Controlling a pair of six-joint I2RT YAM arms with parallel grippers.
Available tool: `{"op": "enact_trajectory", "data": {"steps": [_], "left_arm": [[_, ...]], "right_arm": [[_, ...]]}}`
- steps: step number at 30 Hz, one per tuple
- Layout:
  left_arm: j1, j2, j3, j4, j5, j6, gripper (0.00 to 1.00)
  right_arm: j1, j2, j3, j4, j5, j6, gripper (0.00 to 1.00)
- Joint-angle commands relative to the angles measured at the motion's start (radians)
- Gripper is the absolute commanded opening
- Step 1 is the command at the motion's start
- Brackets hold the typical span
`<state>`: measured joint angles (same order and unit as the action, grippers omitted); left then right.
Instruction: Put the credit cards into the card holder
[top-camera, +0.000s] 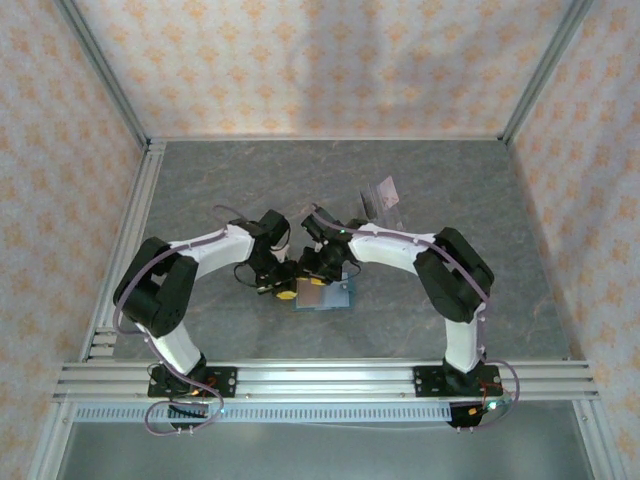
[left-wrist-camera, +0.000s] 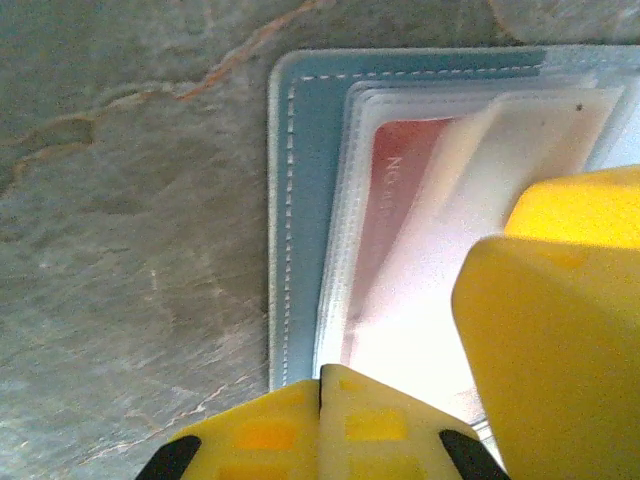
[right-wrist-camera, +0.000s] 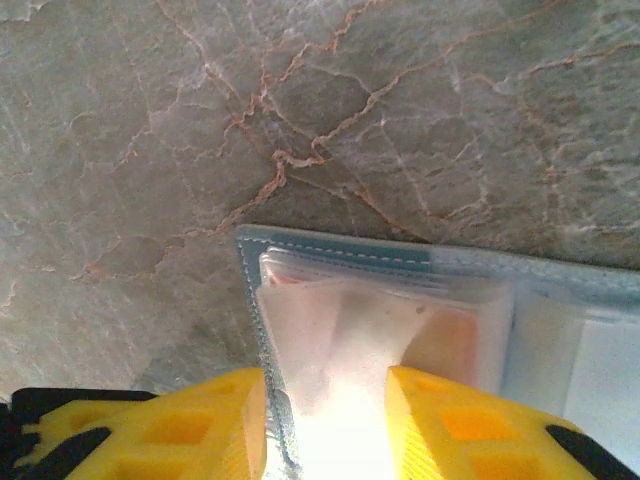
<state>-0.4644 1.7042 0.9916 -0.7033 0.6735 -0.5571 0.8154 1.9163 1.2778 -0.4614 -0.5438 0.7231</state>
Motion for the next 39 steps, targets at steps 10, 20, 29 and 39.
{"op": "enact_trajectory", "data": {"steps": [10, 20, 29, 39], "left_arm": [[0.068, -0.117, -0.028, -0.113, 0.023, 0.089, 0.09], [0.078, -0.16, 0.032, -0.135, 0.039, 0.082, 0.25], [0.092, -0.187, 0.098, -0.168, 0.047, 0.092, 0.35], [0.092, -0.256, 0.123, -0.154, 0.061, 0.089, 0.62]], "right_arm": [[0.008, 0.04, 0.04, 0.091, -0.003, 0.055, 0.41], [-0.016, -0.015, 0.212, -0.098, 0.065, -0.064, 0.5], [-0.188, -0.106, 0.305, -0.255, 0.151, -0.157, 0.46], [-0.489, -0.011, 0.587, -0.513, 0.287, -0.327, 0.42]]}}
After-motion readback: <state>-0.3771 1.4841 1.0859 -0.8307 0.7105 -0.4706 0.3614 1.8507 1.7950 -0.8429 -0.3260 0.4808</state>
